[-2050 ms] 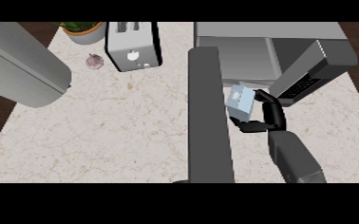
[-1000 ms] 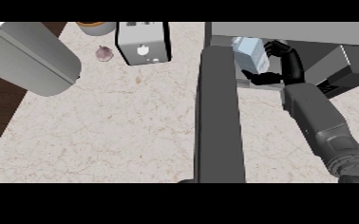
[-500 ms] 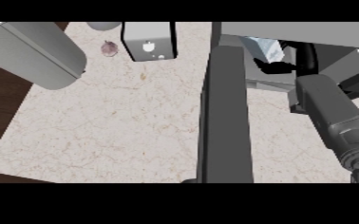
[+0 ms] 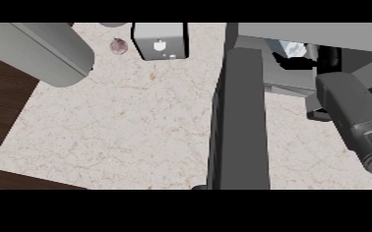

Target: Pick up the milk, place it into the microwave and close the microwave

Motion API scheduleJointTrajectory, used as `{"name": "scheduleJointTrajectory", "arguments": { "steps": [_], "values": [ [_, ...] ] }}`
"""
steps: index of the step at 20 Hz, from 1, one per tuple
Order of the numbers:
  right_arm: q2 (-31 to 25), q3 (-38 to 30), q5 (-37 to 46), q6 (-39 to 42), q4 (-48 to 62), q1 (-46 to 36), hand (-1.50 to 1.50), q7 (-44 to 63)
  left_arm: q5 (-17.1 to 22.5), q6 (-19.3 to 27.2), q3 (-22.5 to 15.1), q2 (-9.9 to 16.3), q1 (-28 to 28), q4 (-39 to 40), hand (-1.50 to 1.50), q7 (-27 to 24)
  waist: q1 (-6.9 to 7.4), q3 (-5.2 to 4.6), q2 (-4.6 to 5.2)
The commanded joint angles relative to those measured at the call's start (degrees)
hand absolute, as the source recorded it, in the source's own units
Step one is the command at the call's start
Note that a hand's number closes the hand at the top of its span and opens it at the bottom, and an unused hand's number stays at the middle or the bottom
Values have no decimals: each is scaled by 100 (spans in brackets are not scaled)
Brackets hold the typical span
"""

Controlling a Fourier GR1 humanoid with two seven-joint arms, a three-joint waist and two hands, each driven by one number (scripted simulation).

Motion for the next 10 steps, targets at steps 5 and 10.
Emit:
{"name": "scheduleJointTrajectory", "arguments": {
  "steps": [5, 10],
  "values": [
    [-160, -43, -2, -27, 24, -77, 150, 19, -49, 62, -50, 103, -202, 115, -150, 49, 80, 12, 78],
    [-288, -87, -22, -28, 62, -143, 150, 129, -153, -80, 63, 169, -241, 252, -150, -40, 197, 4, 106]
  ]
}}
